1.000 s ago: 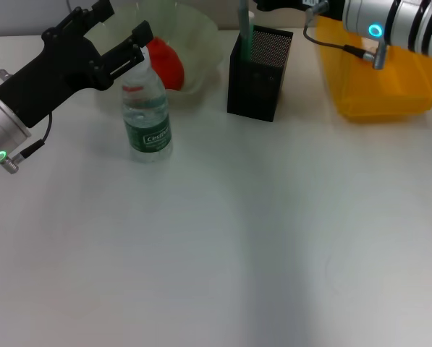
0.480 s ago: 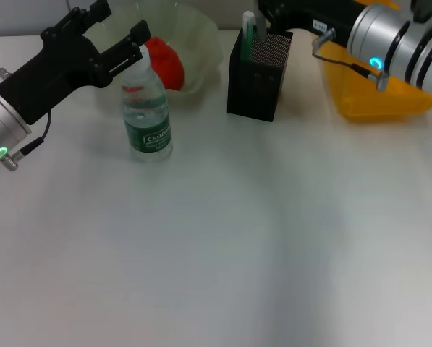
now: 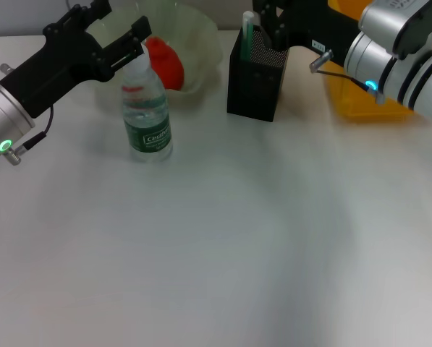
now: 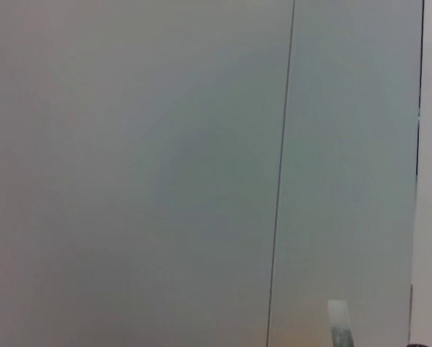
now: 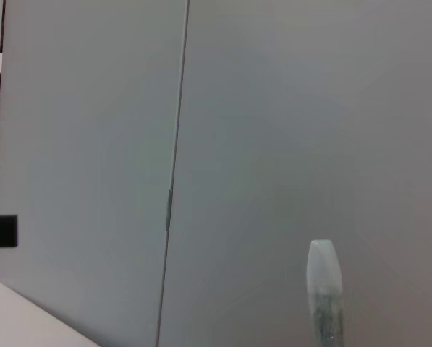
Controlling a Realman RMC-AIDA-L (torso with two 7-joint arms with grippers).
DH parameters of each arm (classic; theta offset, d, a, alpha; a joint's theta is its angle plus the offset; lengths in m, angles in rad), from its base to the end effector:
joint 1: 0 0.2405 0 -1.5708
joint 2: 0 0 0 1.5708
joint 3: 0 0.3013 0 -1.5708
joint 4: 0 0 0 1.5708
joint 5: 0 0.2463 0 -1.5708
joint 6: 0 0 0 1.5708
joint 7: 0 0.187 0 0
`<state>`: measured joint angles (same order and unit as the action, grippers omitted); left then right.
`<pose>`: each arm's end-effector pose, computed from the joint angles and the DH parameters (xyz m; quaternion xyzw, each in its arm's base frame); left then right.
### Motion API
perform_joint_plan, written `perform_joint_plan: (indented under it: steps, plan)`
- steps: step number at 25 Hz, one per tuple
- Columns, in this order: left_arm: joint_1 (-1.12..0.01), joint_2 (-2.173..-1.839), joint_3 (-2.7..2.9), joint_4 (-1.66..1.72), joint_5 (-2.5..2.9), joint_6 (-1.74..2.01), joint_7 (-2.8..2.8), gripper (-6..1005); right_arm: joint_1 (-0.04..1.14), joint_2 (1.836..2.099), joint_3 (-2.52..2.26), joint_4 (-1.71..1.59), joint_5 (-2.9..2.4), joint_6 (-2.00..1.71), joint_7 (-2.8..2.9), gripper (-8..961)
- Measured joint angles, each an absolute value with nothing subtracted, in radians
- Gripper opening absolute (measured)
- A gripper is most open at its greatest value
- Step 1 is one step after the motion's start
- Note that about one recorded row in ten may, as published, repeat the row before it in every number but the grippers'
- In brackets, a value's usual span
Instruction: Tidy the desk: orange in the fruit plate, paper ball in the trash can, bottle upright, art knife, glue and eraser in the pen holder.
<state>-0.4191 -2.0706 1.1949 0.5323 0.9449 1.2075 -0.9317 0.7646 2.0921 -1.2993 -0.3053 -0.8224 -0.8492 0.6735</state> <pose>-0.2833 0.4346 -0.0442 -0.8255 -0.1716 -0.4019 0.3571 0.2212 0.5204 -0.1098 -0.8683 0.1214 0.2770 0.3931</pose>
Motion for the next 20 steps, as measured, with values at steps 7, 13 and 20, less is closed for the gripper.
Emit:
perform_joint_plan:
  steps: [7,13,20]
  plan:
    - [-0.434,-2.071,1.195,0.532,0.945,1.198,-0.933,795,0.772,2.092,-1.331,-0.295,-0.822,-0.851,0.669,136]
    - [-0.434,-2.073,1.195,0.532,0.937,1.208,-0.933,795,0.786,2.092,-1.351,-0.291,-0.822,-0.837,0.679,201]
    - [-0.426,-2.072,1.196,0.533,0.924,1.247,-0.929,795,0.753,2.088,-1.344,-0.349,-0.821,-0.845,0.85,343]
